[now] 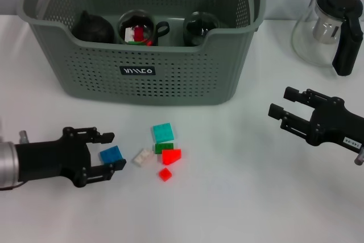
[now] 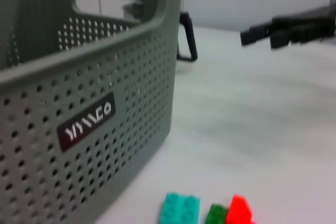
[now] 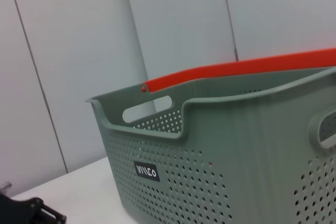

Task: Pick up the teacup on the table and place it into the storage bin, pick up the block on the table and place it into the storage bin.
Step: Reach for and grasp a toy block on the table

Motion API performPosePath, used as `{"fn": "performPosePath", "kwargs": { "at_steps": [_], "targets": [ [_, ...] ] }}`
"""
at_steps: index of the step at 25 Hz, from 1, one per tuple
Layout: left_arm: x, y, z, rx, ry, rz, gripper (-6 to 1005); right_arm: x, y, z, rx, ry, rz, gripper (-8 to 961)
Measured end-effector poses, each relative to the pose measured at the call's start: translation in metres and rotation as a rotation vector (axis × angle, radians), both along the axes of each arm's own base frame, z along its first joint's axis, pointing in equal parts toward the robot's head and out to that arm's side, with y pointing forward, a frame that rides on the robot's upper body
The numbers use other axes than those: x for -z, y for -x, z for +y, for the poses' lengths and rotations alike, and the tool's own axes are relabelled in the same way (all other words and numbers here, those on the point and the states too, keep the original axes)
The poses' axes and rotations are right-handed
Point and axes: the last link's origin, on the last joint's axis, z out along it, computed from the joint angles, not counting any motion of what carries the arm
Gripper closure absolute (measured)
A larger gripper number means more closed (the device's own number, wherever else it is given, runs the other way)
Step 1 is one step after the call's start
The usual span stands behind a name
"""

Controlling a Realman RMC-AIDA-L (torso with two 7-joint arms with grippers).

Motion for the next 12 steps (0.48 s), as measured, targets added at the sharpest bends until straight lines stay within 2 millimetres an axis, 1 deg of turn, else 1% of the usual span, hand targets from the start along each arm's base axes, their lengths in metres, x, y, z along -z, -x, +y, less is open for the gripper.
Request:
{"fn": "performPosePath", "kwargs": {
  "at_steps": [3,6,12],
  "targets": [
    [0.012,0.001,0.003,0.003,0.001,0.047,375,0.000,-0.001,-0.001,0.002,0.000,0.000,309],
    [0.020,0.003,0.005,0.002,0.007,0.082,374,0.000,-0.001,-0.001,0.003,0.001,0.001,309],
    [0.020,0.005,0.008,-0.004,-0.008,0.103,375,0.000,-0.002,-0.002,0.007,0.001,0.002,308]
  ]
}}
